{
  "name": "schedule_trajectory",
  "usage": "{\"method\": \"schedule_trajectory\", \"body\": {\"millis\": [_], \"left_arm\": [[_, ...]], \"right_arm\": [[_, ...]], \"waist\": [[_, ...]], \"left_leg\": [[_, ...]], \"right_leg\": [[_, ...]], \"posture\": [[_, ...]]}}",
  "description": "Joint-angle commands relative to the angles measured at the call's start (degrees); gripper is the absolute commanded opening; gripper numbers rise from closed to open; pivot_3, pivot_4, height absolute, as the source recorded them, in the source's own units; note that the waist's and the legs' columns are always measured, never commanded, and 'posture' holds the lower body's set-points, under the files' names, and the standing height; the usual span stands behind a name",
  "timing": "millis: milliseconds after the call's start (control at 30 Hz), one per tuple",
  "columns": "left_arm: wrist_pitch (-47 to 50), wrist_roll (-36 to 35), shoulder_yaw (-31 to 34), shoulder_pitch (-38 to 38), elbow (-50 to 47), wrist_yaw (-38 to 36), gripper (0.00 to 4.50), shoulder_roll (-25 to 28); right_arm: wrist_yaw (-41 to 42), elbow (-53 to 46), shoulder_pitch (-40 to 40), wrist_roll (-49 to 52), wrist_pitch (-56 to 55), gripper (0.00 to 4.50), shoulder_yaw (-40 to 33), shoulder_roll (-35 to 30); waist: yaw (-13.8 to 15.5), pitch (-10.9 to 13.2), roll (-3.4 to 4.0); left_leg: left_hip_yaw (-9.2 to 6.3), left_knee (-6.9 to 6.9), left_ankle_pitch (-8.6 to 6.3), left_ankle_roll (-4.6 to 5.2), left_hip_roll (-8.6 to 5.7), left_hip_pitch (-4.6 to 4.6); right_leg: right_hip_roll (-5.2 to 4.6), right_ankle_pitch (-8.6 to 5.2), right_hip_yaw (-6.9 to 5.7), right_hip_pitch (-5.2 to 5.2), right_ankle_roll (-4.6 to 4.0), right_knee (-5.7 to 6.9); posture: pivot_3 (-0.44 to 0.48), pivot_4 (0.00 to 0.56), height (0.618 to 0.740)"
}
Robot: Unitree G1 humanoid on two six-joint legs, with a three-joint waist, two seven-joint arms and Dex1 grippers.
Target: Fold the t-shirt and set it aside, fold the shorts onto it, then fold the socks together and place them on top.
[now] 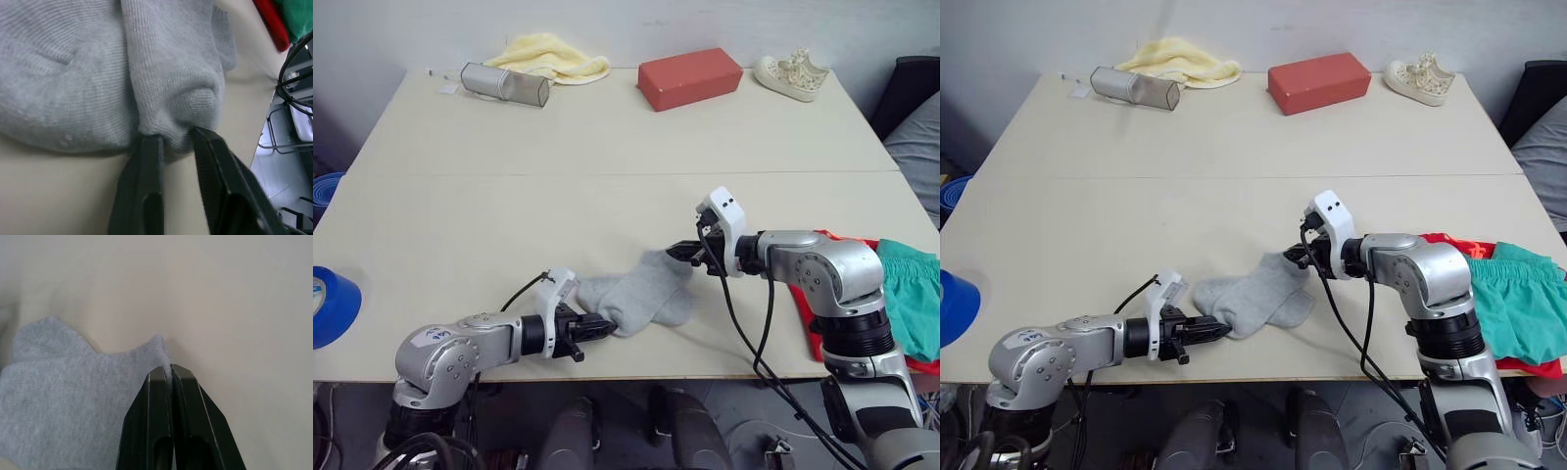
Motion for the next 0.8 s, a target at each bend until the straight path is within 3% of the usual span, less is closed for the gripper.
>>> {"method": "schedule_trajectory", "body": {"millis": [33, 300, 533, 800], "left_arm": [[1.3, 0.1, -1.6, 0.5, -0.1, 0.2, 0.03, 0.3], [1.3, -4.9, 3.5, -0.9, -0.6, -5.8, 0.03, 5.1], [1.4, -10.4, 6.8, -5.0, 3.5, -19.1, 0.03, 17.0], [-1.1, -6.1, 0.5, -14.5, 15.4, -26.4, 0.03, 23.3]], "right_arm": [[-0.2, -2.7, -0.7, 1.5, -0.5, 0.00, -0.8, 0.2], [-0.9, -4.5, -0.4, 3.1, -0.2, 0.00, -3.6, -0.9], [-2.1, -10.5, 3.9, 9.0, 5.7, 0.00, -12.6, -3.2], [-6.7, -17.9, 9.0, 14.0, 12.5, 0.00, -18.7, -1.3]], "waist": [[0.0, 0.0, 0.00], [-0.2, 0.0, 0.00], [0.0, 0.0, 0.00], [-0.1, 0.0, 0.01]], "left_leg": [[0.00, -0.01, 0.00, 0.00, 0.00, 0.00], [-0.01, -0.05, 0.01, -0.02, 0.01, -0.02], [-0.17, -0.16, 0.05, -0.12, 0.02, -0.10], [-0.30, -0.32, 0.11, -0.16, 0.01, -0.31]], "right_leg": [[0.00, 0.00, -0.02, 0.00, 0.00, -0.02], [0.01, -0.01, -0.03, -0.03, -0.01, -0.04], [0.01, -0.05, -0.18, -0.07, -0.09, -0.15], [0.02, -0.06, -0.33, -0.18, -0.10, -0.34]], "posture": [[0.000, 0.150, 0.740], [0.000, 0.150, 0.740], [0.000, 0.150, 0.740], [0.000, 0.150, 0.740]]}}
